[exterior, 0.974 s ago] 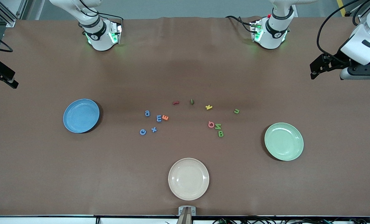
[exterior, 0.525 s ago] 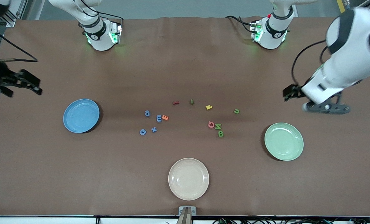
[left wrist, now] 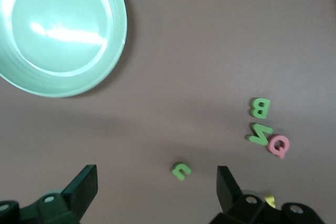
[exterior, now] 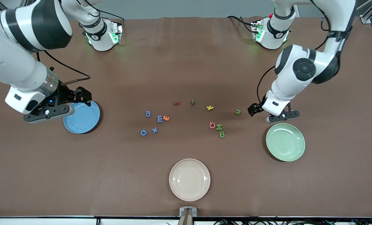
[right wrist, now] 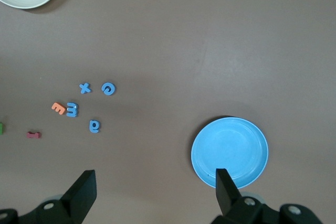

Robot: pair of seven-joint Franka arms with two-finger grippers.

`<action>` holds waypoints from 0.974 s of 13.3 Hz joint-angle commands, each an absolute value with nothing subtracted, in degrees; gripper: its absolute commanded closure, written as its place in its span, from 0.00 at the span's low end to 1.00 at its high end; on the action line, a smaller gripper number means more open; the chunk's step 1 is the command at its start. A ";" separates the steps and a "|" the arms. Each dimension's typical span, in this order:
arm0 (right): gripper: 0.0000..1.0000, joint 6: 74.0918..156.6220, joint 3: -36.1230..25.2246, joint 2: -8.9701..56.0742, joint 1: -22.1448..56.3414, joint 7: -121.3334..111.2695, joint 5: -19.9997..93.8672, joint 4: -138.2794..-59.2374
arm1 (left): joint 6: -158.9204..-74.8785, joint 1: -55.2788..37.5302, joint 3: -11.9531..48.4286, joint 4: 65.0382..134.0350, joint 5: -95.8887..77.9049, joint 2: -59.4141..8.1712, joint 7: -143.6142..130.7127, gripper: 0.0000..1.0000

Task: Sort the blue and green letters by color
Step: 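Grasp the blue letter c with the right gripper while the left gripper grasps green n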

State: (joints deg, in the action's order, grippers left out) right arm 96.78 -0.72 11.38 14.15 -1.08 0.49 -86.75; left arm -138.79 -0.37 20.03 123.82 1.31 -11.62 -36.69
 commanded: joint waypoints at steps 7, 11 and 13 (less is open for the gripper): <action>0.01 104.73 -1.05 24.95 21.08 10.76 1.49 -88.66 | -143.88 -5.62 20.04 124.81 13.44 -22.57 -83.98 0.28; 0.01 119.76 -0.97 30.04 24.17 19.41 1.58 -94.30 | -145.98 -5.80 20.04 123.75 14.85 -26.10 -91.66 0.30; 0.01 124.43 -0.97 34.08 24.17 19.86 2.11 -94.48 | -146.25 -5.98 20.13 123.84 14.85 -26.19 -92.72 0.33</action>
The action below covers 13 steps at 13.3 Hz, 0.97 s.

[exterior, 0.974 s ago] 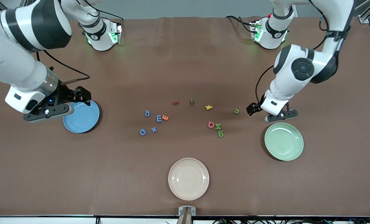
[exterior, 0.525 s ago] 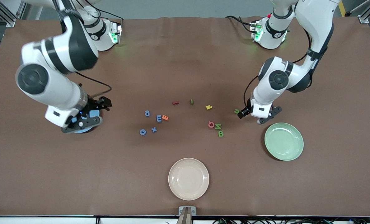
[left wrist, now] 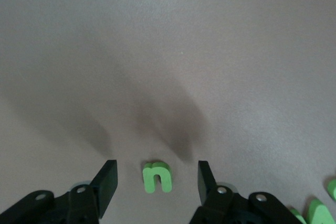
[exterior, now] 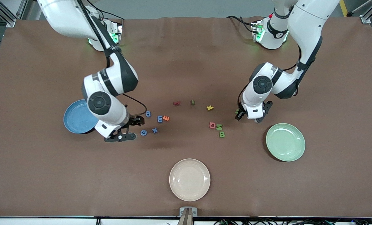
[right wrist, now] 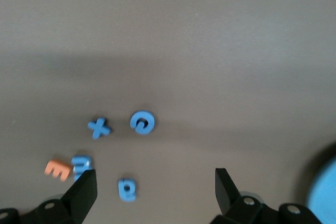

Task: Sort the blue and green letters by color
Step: 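Grasp the blue letter c with the right gripper while the left gripper grasps green n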

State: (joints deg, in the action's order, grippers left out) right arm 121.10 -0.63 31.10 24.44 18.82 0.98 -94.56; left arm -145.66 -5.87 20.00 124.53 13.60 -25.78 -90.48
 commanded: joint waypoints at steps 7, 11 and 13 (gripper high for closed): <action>0.03 135.16 -0.97 38.49 25.05 20.39 5.62 -98.17 | -147.22 -7.03 20.13 124.37 15.73 -27.33 -93.87 0.57; 0.05 138.25 -0.97 40.78 25.66 20.48 5.71 -98.00 | -146.96 -6.42 20.13 124.28 16.96 -26.64 -93.08 1.00; 0.05 138.60 -0.97 41.13 25.93 20.48 5.63 -98.00 | -146.87 -6.76 20.13 123.66 17.05 -26.54 -92.99 1.00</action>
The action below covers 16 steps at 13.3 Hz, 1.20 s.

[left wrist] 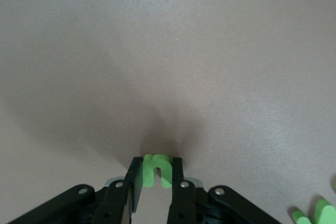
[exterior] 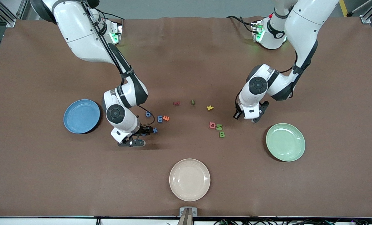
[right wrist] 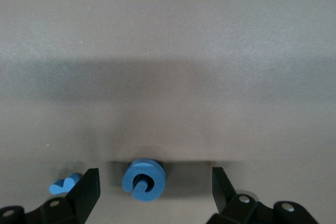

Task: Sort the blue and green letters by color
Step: 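Carry the green n to the green plate with the left gripper and release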

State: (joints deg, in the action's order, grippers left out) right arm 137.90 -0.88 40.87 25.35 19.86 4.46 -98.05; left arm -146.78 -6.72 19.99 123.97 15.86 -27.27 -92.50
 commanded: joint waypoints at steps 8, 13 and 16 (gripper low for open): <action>0.42 138.43 -0.97 41.22 25.93 20.57 5.62 -98.09 | -133.07 1.21 19.69 116.55 17.14 -21.88 -70.54 1.00; 0.66 138.52 -0.97 41.57 25.93 20.57 5.62 -98.00 | -133.24 10.45 19.51 108.66 21.52 -29.68 -51.79 0.96; 0.80 138.08 -0.97 41.40 25.75 20.57 5.62 -97.91 | -133.15 10.72 19.34 101.27 22.58 -36.72 -50.98 0.39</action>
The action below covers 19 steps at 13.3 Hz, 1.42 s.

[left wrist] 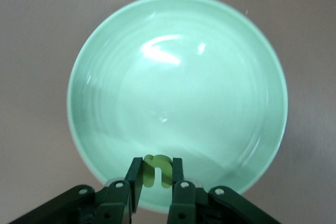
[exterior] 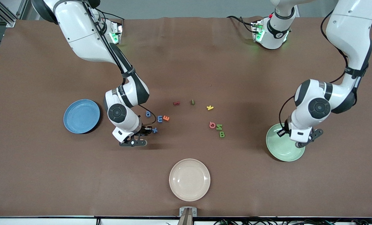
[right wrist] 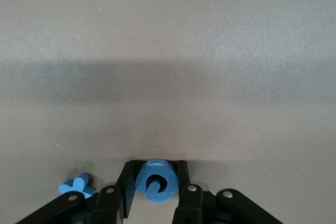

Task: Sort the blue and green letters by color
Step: 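Carry the green n to the green plate with the left gripper and release, then place the blue c on the blue plate while the left gripper grasps green B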

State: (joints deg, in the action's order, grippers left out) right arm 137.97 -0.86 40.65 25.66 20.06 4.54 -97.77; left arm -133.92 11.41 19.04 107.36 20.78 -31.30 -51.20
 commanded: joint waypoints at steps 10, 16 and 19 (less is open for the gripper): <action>0.85 119.90 -1.32 28.49 17.77 9.96 5.19 -98.61 | -132.63 -4.53 20.48 97.67 25.49 -38.57 -59.14 0.03; 0.85 121.28 -1.49 19.87 5.73 -8.86 4.22 -111.52 | -134.72 -12.38 20.48 93.43 23.13 -43.85 -69.41 0.21; 0.85 123.92 -1.49 19.69 0.28 -16.32 4.22 -114.69 | -136.32 -13.80 20.30 93.43 22.94 -45.26 -69.79 0.36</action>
